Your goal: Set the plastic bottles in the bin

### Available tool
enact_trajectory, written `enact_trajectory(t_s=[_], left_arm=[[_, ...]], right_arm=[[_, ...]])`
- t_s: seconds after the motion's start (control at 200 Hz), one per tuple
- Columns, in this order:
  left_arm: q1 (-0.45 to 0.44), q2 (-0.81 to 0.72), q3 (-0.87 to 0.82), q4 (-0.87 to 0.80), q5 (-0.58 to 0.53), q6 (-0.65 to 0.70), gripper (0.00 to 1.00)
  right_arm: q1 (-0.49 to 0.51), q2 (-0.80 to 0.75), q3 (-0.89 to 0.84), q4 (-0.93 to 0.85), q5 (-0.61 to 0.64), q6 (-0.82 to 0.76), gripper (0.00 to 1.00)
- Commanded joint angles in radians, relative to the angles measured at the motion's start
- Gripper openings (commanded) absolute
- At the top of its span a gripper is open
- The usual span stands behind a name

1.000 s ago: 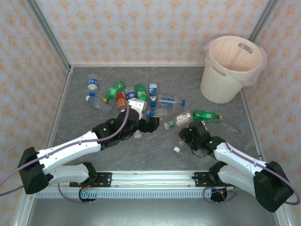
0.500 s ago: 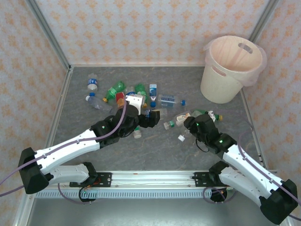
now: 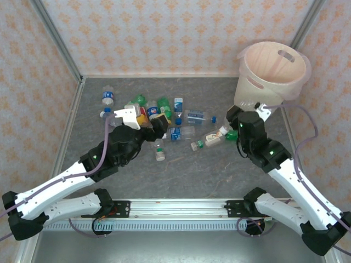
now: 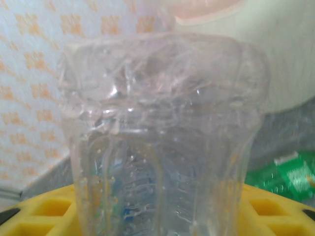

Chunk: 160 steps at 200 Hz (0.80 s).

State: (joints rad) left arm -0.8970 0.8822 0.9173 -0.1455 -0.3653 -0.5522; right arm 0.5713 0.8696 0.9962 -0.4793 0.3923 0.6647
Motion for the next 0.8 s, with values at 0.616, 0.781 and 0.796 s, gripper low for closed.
enact_trajectory(t_s=[0.616, 0.781, 0.796], left_arm=[[-0.006, -0.156, -0.110, -0.031, 0.022, 0.073, 0.99], [-0.007, -0.172, -0.116, -0.040, 0.034, 0.074, 0.99], [-0.006, -0.173, -0.116, -0.041, 0.035, 0.074, 0.99]], right_arm=[[-0.378, 0.548, 0.857, -0.022, 0.097, -0.370, 0.55], [-0.469, 0.721, 1.017, -0.040, 0.073, -0.406, 0.55], [-0.476, 0.736, 1.027, -0.039, 0.072, -0.410, 0.55]])
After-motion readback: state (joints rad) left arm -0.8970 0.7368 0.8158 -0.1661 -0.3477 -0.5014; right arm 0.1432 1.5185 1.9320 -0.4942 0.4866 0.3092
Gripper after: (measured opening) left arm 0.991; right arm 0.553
